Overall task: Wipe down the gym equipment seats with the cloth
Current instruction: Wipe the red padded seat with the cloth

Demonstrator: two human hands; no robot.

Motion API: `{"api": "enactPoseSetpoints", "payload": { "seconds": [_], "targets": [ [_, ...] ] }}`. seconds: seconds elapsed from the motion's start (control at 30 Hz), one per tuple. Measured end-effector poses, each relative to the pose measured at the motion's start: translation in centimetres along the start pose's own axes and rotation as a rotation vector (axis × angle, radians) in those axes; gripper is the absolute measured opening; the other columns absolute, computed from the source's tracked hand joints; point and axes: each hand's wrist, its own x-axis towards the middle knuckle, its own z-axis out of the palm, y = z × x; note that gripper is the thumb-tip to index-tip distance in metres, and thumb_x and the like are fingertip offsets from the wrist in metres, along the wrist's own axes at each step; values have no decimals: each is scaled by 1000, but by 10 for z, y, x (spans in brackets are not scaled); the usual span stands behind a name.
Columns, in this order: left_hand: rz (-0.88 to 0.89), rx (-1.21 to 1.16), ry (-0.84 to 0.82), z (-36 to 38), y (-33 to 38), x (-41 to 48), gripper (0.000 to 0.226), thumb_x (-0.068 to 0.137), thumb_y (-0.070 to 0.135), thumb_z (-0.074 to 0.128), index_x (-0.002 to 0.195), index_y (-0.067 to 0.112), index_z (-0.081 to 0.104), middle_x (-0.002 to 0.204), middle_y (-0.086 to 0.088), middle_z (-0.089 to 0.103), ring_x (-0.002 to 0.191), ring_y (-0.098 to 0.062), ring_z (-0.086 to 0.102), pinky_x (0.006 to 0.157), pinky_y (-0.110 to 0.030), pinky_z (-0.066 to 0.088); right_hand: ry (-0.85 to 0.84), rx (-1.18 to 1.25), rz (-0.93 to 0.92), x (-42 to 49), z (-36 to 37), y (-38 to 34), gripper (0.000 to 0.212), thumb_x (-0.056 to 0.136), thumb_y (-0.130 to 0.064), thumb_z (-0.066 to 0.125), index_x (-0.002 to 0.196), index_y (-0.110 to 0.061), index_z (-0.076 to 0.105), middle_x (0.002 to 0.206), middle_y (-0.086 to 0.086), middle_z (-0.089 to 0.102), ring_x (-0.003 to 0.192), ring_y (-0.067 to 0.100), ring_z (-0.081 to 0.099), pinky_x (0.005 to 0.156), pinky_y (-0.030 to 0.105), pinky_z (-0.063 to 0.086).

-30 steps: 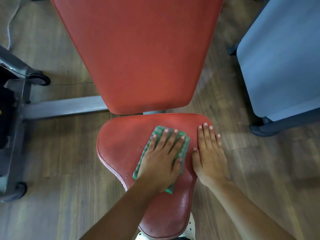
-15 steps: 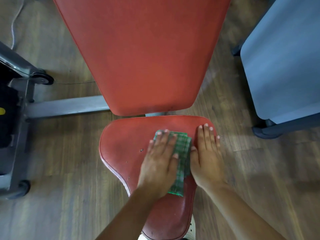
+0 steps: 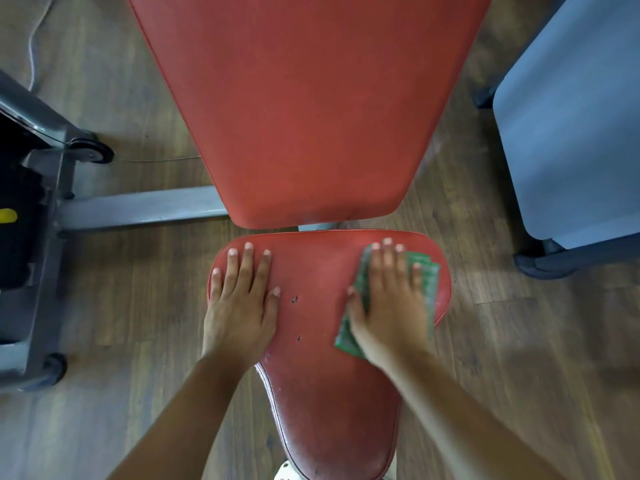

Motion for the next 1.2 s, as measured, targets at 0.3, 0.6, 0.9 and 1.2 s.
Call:
{"api": "enactPoseSetpoints", "payload": {
  "seconds": [0.3,0.6,0.9,1.2],
  "targets": [
    [-11,-36,3,0,0,-1,61,95,44,16,151,19,21,159,-6,14,147,-25,4,116,-46,2,-78,-34,-183,20,0,0,70,92,-42,21,152,-6,18,159,10,15,148,26,9,119,43,6],
    [13,-40,-6,-5,3,-7,62,95,46,16,151,20,20,159,-5,12,147,-23,0,117,-43,-1,-112,86,-233,-73,-12,19,66,95,-44,28,153,-13,19,160,1,13,148,17,8,118,39,7],
    [15,-48,-28,-6,-1,-9,64,93,47,14,151,20,20,159,-6,12,147,-27,4,116,-41,-1,-55,16,-195,-19,4,-35,67,91,-39,29,149,-5,29,156,12,27,145,28,21,116,42,9],
    [19,-105,-93,-18,-7,-15,74,87,54,8,151,19,20,160,-7,9,148,-26,0,116,-37,-3,59,100,-146,-44,-11,-34,62,95,-32,31,150,-4,24,158,12,18,148,26,9,119,44,9]
  ]
}}
